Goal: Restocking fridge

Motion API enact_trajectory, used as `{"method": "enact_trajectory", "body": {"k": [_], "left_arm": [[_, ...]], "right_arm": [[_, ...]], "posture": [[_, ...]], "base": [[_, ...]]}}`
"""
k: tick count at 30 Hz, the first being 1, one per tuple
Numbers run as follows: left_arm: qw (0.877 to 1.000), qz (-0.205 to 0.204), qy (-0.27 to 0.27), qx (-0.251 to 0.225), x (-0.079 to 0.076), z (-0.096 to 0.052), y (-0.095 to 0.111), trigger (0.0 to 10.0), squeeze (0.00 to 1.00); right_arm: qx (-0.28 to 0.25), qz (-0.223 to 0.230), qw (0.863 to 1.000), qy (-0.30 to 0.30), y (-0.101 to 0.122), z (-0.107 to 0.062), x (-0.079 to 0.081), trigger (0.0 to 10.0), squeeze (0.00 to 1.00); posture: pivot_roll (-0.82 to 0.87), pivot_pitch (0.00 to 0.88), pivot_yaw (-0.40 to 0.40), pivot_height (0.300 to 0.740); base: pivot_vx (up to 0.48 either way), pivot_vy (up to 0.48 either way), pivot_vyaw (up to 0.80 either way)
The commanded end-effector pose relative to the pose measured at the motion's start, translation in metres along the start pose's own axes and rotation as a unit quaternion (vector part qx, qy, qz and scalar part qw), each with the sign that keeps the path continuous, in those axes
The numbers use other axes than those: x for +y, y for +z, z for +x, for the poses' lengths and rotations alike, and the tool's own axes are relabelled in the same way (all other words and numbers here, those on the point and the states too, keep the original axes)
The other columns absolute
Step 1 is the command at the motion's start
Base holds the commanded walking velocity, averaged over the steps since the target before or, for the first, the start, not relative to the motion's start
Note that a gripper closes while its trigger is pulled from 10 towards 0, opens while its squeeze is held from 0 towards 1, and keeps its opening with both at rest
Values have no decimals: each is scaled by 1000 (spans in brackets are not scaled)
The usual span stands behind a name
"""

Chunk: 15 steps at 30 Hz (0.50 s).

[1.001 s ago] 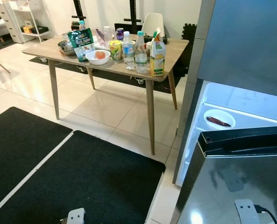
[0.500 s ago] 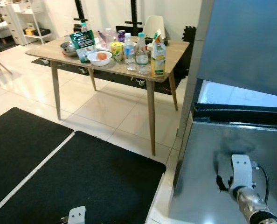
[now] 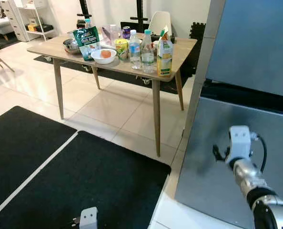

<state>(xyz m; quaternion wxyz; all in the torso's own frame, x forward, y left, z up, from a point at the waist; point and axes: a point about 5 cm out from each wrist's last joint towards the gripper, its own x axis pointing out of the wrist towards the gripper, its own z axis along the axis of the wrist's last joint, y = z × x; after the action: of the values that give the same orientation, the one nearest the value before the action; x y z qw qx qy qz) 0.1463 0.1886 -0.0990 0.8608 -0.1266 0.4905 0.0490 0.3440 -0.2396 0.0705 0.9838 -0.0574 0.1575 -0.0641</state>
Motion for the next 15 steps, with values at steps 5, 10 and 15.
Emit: {"method": "enact_trajectory", "body": {"k": [5, 10, 15], "left_arm": [[1000, 4, 9, 6, 20, -6, -7, 10000, 0], [1000, 3, 23, 9, 49, -17, -13, 10000, 0], [1000, 5, 27, 10, 53, -18, -13, 10000, 0]], "right_arm": [[-42, -2, 999, -19, 23, 4, -8, 10000, 0], [-24, -17, 999, -20, 9, 1, -11, 10000, 0], [-10, -20, 1000, -19, 1, -1, -10, 10000, 0]], "posture": [[-75, 0, -9, 740], [-73, 0, -7, 740], [-74, 0, -5, 740]], "base": [[0, 0, 0], [0, 0, 0], [0, 0, 0]]}}
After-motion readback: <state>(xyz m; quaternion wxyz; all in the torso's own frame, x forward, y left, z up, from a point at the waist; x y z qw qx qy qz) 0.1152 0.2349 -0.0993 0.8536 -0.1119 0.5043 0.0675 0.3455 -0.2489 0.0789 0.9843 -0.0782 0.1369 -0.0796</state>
